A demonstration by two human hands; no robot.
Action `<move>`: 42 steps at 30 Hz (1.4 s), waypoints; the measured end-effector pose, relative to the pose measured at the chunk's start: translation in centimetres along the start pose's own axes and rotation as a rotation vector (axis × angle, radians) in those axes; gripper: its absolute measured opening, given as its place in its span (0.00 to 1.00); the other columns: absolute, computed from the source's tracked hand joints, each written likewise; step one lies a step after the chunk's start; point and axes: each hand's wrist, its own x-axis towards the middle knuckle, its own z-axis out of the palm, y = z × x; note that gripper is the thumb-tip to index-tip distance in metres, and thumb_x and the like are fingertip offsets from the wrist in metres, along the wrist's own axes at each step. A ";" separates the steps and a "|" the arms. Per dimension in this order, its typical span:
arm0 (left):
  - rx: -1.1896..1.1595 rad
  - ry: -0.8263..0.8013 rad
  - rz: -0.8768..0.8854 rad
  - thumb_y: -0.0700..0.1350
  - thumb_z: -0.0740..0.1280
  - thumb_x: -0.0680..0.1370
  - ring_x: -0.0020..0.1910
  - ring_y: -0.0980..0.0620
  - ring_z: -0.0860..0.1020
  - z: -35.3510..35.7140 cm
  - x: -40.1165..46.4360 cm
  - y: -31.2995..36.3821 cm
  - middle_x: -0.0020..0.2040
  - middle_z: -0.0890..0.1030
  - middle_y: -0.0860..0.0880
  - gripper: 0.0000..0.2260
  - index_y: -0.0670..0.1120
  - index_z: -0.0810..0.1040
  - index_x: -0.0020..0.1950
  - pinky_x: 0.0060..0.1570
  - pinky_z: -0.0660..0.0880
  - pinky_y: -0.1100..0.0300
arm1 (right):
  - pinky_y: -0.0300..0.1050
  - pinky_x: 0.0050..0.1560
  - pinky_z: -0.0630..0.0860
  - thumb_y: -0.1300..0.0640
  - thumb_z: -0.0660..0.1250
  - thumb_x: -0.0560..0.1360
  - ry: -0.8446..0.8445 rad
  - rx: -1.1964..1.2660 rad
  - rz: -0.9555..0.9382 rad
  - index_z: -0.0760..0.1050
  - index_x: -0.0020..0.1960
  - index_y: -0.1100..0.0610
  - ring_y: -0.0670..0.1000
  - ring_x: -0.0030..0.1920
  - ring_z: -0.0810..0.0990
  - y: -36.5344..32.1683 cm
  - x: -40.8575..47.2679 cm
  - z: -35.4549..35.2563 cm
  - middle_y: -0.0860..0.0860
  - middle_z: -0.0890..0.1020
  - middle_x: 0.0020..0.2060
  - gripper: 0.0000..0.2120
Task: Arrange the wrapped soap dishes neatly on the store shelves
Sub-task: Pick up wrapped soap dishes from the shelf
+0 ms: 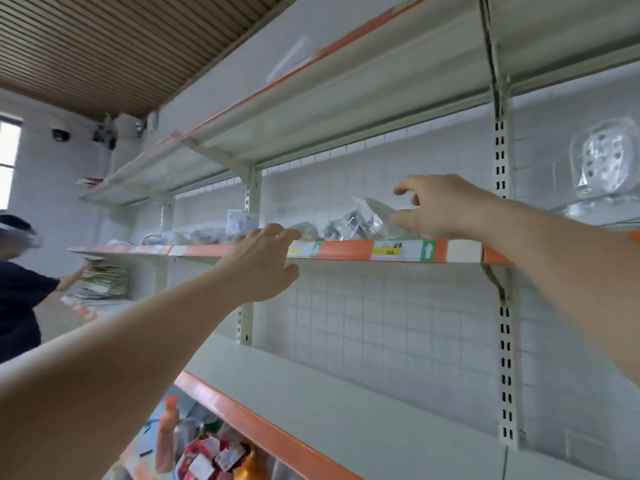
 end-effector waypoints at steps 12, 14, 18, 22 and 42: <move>-0.142 0.055 0.074 0.48 0.59 0.79 0.66 0.45 0.67 5.9 14.1 -4.6 0.70 0.67 0.48 0.20 0.52 0.64 0.71 0.63 0.62 0.54 | 0.46 0.55 0.71 0.50 0.72 0.70 -0.109 -0.280 0.251 0.49 0.75 0.60 0.58 0.62 0.72 0.8 15.9 10.6 0.59 0.72 0.64 0.44; -0.228 0.051 0.102 0.48 0.59 0.80 0.65 0.45 0.68 7.4 15.9 -4.8 0.69 0.68 0.47 0.19 0.52 0.64 0.71 0.63 0.63 0.53 | 0.46 0.50 0.70 0.51 0.71 0.71 0.006 -0.336 0.273 0.55 0.73 0.60 0.58 0.60 0.74 1.3 16.1 11.2 0.59 0.74 0.62 0.38; -0.578 0.046 0.134 0.51 0.57 0.80 0.56 0.49 0.72 9.8 19.5 -5.1 0.67 0.70 0.48 0.18 0.52 0.65 0.71 0.54 0.67 0.59 | 0.44 0.43 0.66 0.45 0.67 0.72 0.430 -0.034 0.347 0.65 0.63 0.60 0.58 0.55 0.75 0.5 17.1 10.4 0.55 0.75 0.54 0.27; -1.181 -0.084 0.078 0.57 0.59 0.78 0.60 0.48 0.74 10.4 22.5 -5.5 0.68 0.70 0.47 0.25 0.51 0.61 0.73 0.58 0.70 0.54 | 0.48 0.48 0.80 0.47 0.63 0.73 0.447 0.906 0.432 0.75 0.49 0.56 0.54 0.42 0.80 -2.7 19.8 10.1 0.52 0.80 0.45 0.13; -2.073 -0.395 -0.241 0.48 0.66 0.77 0.32 0.53 0.74 15.5 28.6 -9.0 0.39 0.74 0.48 0.07 0.48 0.71 0.43 0.27 0.71 0.61 | 0.45 0.52 0.69 0.42 0.57 0.78 0.070 0.045 0.882 0.71 0.61 0.58 0.57 0.54 0.74 -4.0 23.9 17.3 0.57 0.74 0.55 0.22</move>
